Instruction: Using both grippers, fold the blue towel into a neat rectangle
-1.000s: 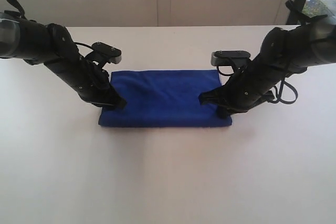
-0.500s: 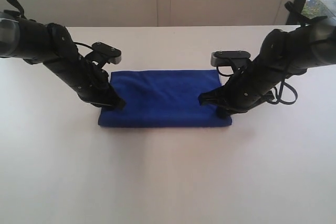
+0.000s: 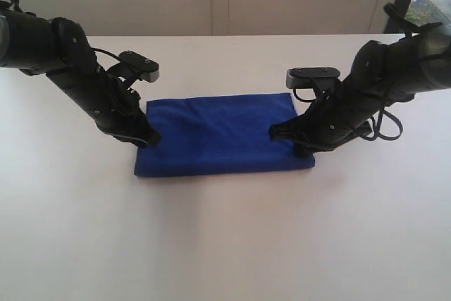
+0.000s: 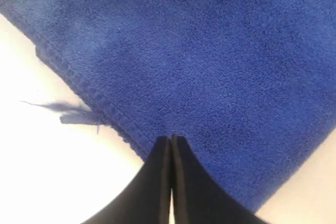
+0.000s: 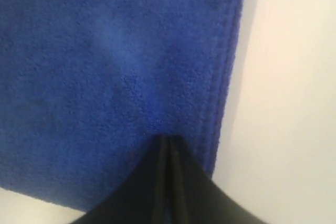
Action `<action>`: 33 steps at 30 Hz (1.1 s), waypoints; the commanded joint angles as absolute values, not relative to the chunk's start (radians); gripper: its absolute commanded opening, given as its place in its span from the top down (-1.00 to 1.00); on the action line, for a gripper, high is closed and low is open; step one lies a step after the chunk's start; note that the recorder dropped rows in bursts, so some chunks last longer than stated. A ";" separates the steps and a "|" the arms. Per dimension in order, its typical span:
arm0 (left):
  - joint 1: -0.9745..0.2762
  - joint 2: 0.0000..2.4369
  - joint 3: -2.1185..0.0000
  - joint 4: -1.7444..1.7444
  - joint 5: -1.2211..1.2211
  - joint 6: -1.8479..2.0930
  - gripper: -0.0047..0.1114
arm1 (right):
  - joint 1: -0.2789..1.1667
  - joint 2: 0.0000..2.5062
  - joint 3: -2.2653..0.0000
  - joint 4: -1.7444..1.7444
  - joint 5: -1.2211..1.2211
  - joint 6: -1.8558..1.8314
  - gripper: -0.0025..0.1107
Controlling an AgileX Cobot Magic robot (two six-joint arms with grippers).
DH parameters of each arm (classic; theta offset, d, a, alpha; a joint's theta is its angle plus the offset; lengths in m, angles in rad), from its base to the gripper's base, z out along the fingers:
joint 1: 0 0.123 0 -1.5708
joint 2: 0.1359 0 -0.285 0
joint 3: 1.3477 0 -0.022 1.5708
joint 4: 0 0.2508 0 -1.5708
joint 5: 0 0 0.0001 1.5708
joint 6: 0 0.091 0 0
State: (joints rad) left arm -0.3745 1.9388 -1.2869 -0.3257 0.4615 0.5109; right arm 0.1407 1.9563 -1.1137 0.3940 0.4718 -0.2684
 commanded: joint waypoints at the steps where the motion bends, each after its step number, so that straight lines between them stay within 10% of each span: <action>1: -0.369 1.928 -1.282 -0.324 0.485 0.514 0.92 | 0.138 1.929 -1.106 0.373 0.472 -0.257 0.96; 33: -0.369 1.981 -1.282 -0.553 0.254 0.504 0.92 | 0.138 2.097 -1.376 0.390 0.409 -0.262 0.96</action>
